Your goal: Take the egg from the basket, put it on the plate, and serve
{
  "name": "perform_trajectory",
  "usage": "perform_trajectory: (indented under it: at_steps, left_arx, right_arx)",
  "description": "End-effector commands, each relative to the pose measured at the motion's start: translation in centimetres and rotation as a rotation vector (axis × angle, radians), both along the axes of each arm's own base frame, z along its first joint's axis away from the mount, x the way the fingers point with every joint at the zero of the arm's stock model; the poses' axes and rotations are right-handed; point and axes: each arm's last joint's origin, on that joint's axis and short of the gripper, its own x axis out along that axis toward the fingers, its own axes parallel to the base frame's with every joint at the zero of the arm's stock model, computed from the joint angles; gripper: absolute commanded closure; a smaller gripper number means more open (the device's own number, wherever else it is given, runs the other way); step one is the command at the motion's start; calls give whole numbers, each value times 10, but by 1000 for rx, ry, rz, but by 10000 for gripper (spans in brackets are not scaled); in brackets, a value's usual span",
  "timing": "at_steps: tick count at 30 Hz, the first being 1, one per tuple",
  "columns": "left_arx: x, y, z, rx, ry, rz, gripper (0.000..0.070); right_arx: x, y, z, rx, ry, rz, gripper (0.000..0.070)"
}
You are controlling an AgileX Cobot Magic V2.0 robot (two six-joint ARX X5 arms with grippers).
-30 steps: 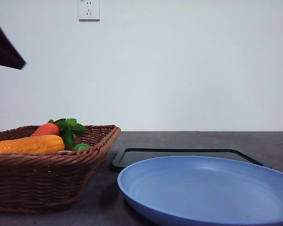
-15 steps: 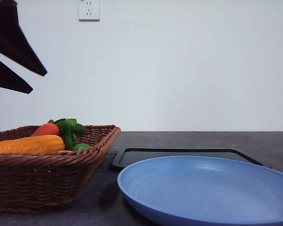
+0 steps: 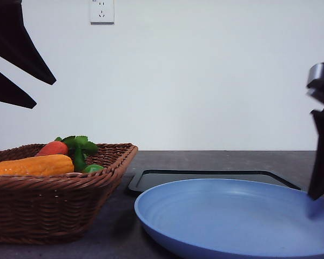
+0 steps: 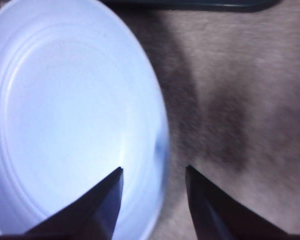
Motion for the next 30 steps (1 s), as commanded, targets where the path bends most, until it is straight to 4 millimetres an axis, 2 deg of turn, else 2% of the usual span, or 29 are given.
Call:
perform_trajectory:
  at_steps: [1, 6, 8, 11, 12, 17, 22, 30]
  left_arx:
    - [2, -1, 4, -9, -13, -6, 391]
    - [2, -1, 4, -8, -12, -6, 391]
    - [2, -1, 4, -8, -11, -6, 391]
    - [2, -1, 4, -7, -9, -6, 391]
    - [2, -1, 4, -7, -8, -6, 391]
    - [1, -3, 4, -8, -5, -15, 370]
    - [-1, -9, 4, -28, 30, -18, 247]
    - [-7, -29, 0, 53, 14, -75, 239]
  right_arx:
    - [3, 4, -5, 4, 20, 3, 463]
    - [8, 10, -14, 2, 48, 4, 519]
    - [9, 11, -17, -1, 59, 0, 568]
    - [9, 11, -18, -1, 73, -10, 678]
    - [9, 11, -18, 0, 73, -11, 692]
    - [7, 10, -15, 1, 77, -15, 700]
    - [-1, 8, -3, 8, 58, -20, 700]
    - [-21, -4, 22, 26, -8, -51, 700]
